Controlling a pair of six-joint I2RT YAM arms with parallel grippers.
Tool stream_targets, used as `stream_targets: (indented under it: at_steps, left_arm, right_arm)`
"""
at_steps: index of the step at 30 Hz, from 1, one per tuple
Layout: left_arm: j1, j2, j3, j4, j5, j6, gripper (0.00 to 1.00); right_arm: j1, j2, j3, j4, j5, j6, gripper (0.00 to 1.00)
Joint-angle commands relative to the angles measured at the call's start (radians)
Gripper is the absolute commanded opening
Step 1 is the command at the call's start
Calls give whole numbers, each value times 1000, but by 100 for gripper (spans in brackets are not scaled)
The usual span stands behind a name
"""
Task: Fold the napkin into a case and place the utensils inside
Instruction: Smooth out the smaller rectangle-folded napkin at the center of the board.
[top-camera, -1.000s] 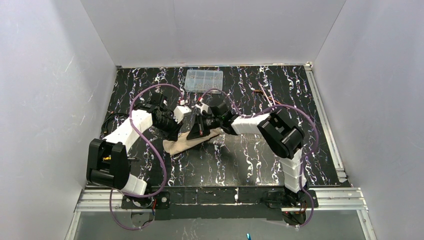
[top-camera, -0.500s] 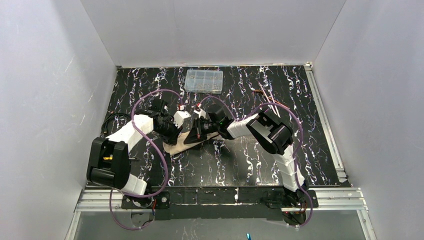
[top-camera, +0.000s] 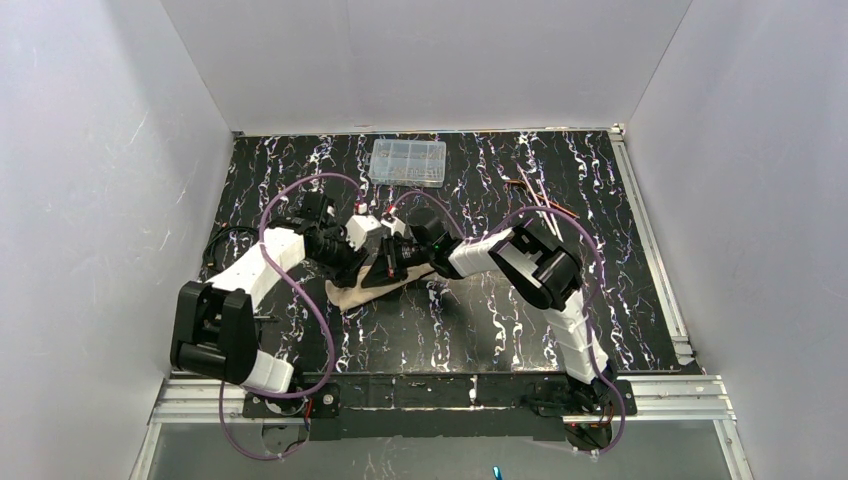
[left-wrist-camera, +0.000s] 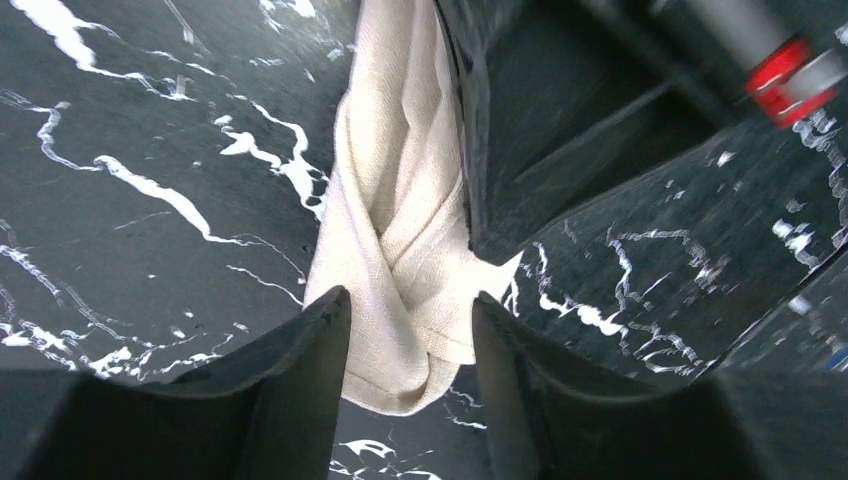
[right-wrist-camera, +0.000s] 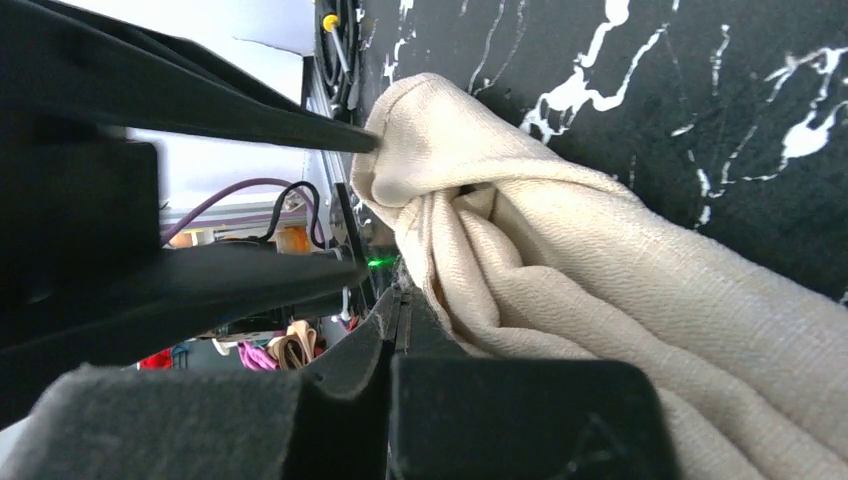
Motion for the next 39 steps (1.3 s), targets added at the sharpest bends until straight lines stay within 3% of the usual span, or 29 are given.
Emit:
stream_targets:
  at_steps: [1, 5, 6, 8, 14, 17, 20, 23, 27, 31, 39]
  left_arm:
    - [-5, -81, 115, -100, -25, -34, 57]
    - [-4, -86, 210, -193, -118, 6, 80]
    - [-1, -81, 219, -193, -155, -4, 94]
    - [3, -63, 222, -170, -236, -53, 98]
    - [7, -65, 251, -229, -181, -49, 99]
    - [6, -141, 210, -125, -243, -40, 99]
    - [20, -161, 156, -4, -401, -131, 99]
    - [21, -122, 170, -109, -232, -56, 98]
    - [-30, -173, 47, -50, -134, -12, 94]
    - [-119, -152, -42, 18, -207, -33, 84]
    - [-133, -65, -58, 143, -311, -76, 65]
  right_arm:
    - [3, 51, 31, 5, -8, -12, 1]
    - [2, 76, 14, 23, -20, -11, 1]
    - [2, 76, 12, 24, -20, -11, 1]
    - [2, 78, 14, 26, -23, -14, 1]
    - [2, 94, 18, 33, -34, -16, 1]
    - [0, 102, 12, 46, -37, -14, 1]
    - [-1, 106, 3, 73, -42, -3, 1]
    - [-1, 107, -2, 97, -44, 11, 1]
    - [-1, 110, -7, 131, -49, 35, 1]
    - [-5, 106, -18, 156, -52, 48, 1]
    - [-7, 100, -37, 203, -60, 77, 1]
